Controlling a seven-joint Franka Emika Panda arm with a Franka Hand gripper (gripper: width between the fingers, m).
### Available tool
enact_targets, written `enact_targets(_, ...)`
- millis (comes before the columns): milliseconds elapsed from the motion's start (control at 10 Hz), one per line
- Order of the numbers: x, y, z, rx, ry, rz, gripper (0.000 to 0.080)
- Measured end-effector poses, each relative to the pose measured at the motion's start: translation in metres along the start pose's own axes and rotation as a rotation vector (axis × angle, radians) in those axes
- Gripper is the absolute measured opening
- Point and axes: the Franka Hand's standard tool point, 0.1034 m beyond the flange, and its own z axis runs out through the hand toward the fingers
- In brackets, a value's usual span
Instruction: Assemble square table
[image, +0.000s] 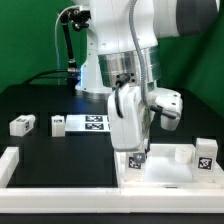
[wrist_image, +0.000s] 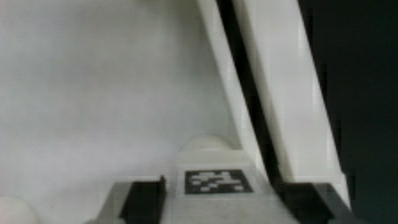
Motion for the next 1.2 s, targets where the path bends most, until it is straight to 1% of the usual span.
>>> enact_targets(100,0.000,0.001,0.000,-0.009,0.004,-0.072,0.0292)
enact_targets(200,-0.002,0.003,-0.001,-0.034,0.002,-0.263,0.0461)
enact_targets(300,-0.005,0.005,-0.001,-0.045,-0.002,-0.354,0.0611)
enact_targets(400,-0.005,0.006,-0.001,-0.047,0.001,-0.399,0.0611)
enact_targets(500,-0.004,0.005,-0.001,-0.047,0.000,-0.462,0.0638)
enact_targets(600,-0.004,0.005,-0.001,-0.047,-0.001,-0.556,0.0647)
enact_targets(700,-0.001,0.006,-0.001,-0.057,0.012,-0.702,0.0647)
enact_targets(800,0.007,0.006,-0.002,-0.095,0.042,-0.954,0.0649)
enact_targets(900,0.013,0.003,-0.004,-0.136,0.073,-1.178,0.0649)
enact_targets(1000,0.013,0.003,-0.004,-0.152,0.082,-1.308,0.0649)
enact_targets(1100,0.011,0.002,-0.003,-0.145,0.090,-1.384,0.0649)
enact_targets(1200,0.011,0.002,-0.003,-0.144,0.091,-1.355,0.0649)
